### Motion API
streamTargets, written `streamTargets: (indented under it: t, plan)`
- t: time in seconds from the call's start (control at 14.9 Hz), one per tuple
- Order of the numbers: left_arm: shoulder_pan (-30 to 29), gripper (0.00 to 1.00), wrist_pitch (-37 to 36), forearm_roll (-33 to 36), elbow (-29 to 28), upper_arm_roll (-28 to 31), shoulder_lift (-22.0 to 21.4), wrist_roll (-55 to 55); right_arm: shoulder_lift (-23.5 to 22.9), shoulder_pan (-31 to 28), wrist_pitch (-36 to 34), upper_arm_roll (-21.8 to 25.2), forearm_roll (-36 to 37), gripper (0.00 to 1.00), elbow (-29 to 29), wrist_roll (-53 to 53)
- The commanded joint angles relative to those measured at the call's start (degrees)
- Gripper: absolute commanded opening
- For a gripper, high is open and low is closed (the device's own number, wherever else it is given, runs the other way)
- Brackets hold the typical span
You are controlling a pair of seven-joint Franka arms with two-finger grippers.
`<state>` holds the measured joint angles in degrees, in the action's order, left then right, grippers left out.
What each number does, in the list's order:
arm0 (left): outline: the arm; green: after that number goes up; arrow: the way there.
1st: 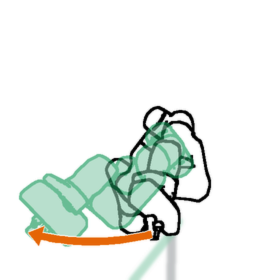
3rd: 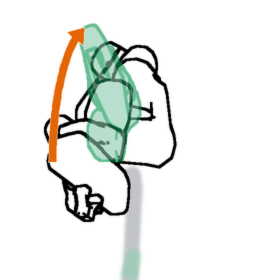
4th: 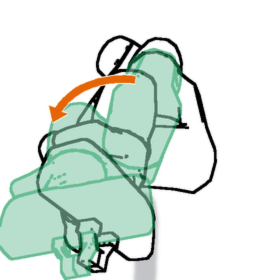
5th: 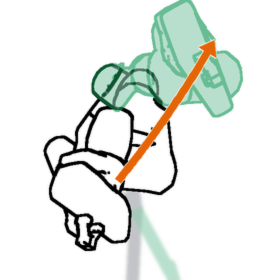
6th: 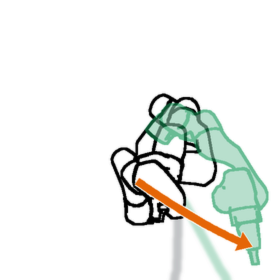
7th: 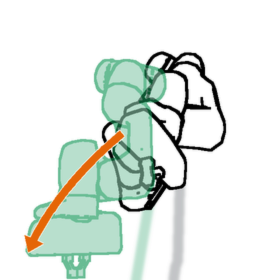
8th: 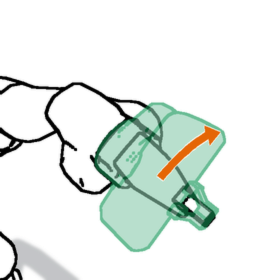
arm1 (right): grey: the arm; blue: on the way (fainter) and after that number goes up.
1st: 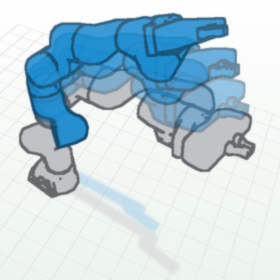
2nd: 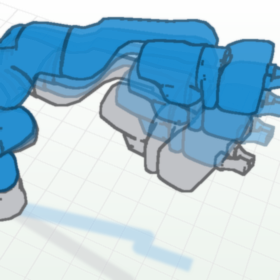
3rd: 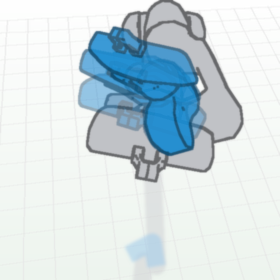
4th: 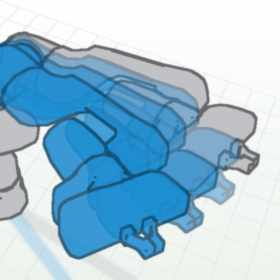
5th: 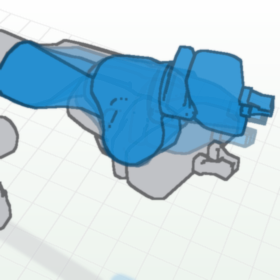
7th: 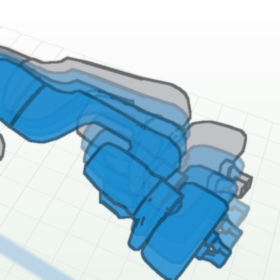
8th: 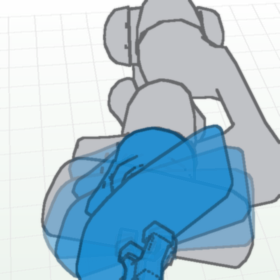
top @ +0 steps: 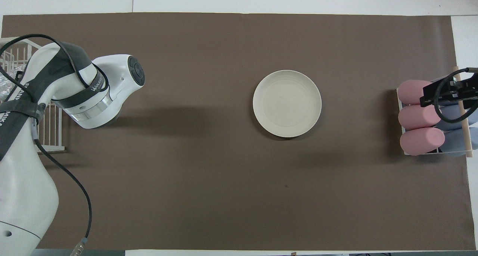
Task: Wipe plate with sponge
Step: 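Carry the scrubber into the wire basket with the left gripper and release it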
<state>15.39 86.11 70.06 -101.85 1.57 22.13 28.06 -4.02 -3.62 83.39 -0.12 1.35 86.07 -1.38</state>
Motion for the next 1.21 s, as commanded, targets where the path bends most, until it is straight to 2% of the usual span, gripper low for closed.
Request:
streamTargets:
  t: [0.0,0.34,0.4,0.47,0.54,1.14]
  plan:
    - [-0.09,0.00,1.78,-0.36,-2.13,-0.51,-1.03,2.70,0.77,-1.04,0.28,-0.67,1.29,1.00,0.32,-2.04]
    - [-0.53,0.00,3.54,-1.42,-2.13,-0.51,-1.03,2.70,0.94,-0.68,0.45,-0.67,1.29,1.00,0.32,-1.60]
    - [-0.53,0.17,3.80,-1.94,-2.13,-0.51,-0.95,2.79,0.94,-0.77,0.37,-0.67,1.29,1.00,0.41,-1.52]
    - [-0.62,0.74,4.24,-2.12,-2.13,-0.51,-0.94,2.88,0.94,-0.77,0.37,-0.67,1.29,1.00,0.41,-1.52]
    - [-0.62,1.00,4.50,-2.04,-2.04,-0.43,-0.94,2.97,1.03,-0.77,0.37,-0.67,1.29,1.00,0.41,-1.52]
    - [-0.62,1.00,5.12,-3.52,-0.73,-0.51,-1.12,2.35,1.21,-0.77,0.28,-0.75,1.20,1.00,0.41,-1.60]
